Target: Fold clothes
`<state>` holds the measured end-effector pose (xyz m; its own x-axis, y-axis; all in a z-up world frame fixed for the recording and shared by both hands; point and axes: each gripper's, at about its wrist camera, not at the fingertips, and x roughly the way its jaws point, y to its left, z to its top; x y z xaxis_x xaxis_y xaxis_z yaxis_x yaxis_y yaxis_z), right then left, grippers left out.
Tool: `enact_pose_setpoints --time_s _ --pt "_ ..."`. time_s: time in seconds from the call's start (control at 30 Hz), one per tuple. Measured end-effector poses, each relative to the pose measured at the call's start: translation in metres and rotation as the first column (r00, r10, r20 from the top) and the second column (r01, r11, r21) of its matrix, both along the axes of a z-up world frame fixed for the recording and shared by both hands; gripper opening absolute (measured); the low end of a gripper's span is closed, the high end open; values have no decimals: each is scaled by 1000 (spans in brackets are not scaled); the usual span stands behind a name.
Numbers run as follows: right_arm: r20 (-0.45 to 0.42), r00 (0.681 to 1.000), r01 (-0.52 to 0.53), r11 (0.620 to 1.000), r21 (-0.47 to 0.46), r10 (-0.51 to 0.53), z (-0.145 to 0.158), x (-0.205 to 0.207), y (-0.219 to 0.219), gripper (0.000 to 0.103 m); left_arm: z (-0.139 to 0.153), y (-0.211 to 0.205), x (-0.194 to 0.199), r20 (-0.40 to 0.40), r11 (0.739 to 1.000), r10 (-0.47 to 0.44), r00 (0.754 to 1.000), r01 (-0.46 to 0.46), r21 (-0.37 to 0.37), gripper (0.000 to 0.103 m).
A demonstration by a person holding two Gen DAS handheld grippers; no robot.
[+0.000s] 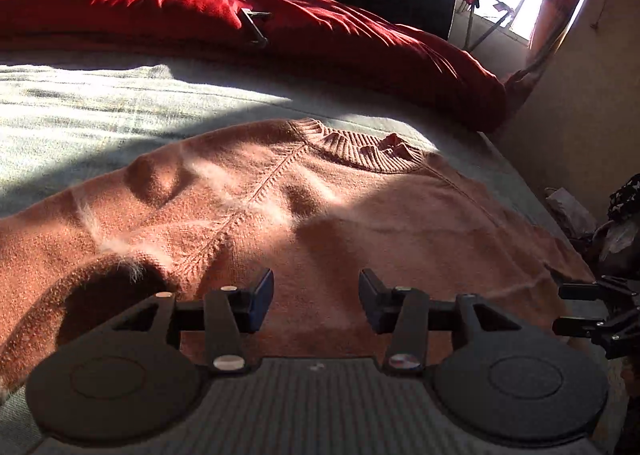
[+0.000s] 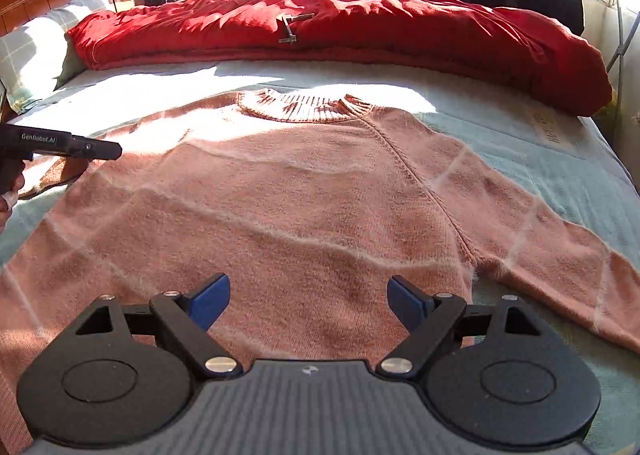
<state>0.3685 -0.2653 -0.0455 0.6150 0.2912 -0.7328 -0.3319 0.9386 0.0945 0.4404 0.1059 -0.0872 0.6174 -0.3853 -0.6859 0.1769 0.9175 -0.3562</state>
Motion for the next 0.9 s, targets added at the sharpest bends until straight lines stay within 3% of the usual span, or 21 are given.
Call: enact_pose_setpoints --time_s 0.03,0.07,0.17,0.27,0.3,0.43,0.5,0.6,0.7,0.73,0.8,0.87,0.9 --pt "-23 999 24 999 28 -23 -8 6 -7 89 -6 6 -2 -16 1000 14 1000 -14 10 44" --pt "-47 998 49 997 56 -46 -16 11 -13 89 -10 13 -6 -6 1000 22 1000 -22 20 34" --pt "-102 991 103 988 113 -91 -37 8 -36 89 -7 30 -19 -17 997 45 999 -44 70 33" --pt "-96 992 98 980 175 -82 -30 -11 -56 89 10 32 -31 -28 995 41 999 -39 92 35" --pt "-99 991 107 974 202 -88 -27 -14 -64 89 16 30 -35 -15 995 33 999 -32 94 43" --pt "-107 972 234 909 346 -209 -19 3 -101 89 37 3 -37 84 998 -61 995 59 33 48" --pt "-166 940 341 833 437 -298 -28 23 -124 91 35 -12 -32 87 994 -114 990 112 17 52" --pt "-333 878 479 673 564 -345 -57 51 -150 96 22 -29 -27 47 989 -139 989 136 53 52" --pt "-352 861 506 552 662 -367 -71 63 -163 98 15 -25 -29 26 990 -130 991 128 64 52" --pt "-333 862 503 557 661 -382 -71 67 -163 93 13 -24 -29 19 990 -127 992 126 67 52" --pt "-295 859 506 613 607 -418 -69 74 -160 66 8 -21 -30 4 990 -121 993 121 75 54" --pt "-268 856 515 677 527 -443 -68 80 -156 24 3 -19 -31 -10 990 -115 993 116 83 55" --pt "-231 864 502 722 477 -448 -64 82 -152 20 2 -17 -31 -12 989 -105 994 106 103 55"
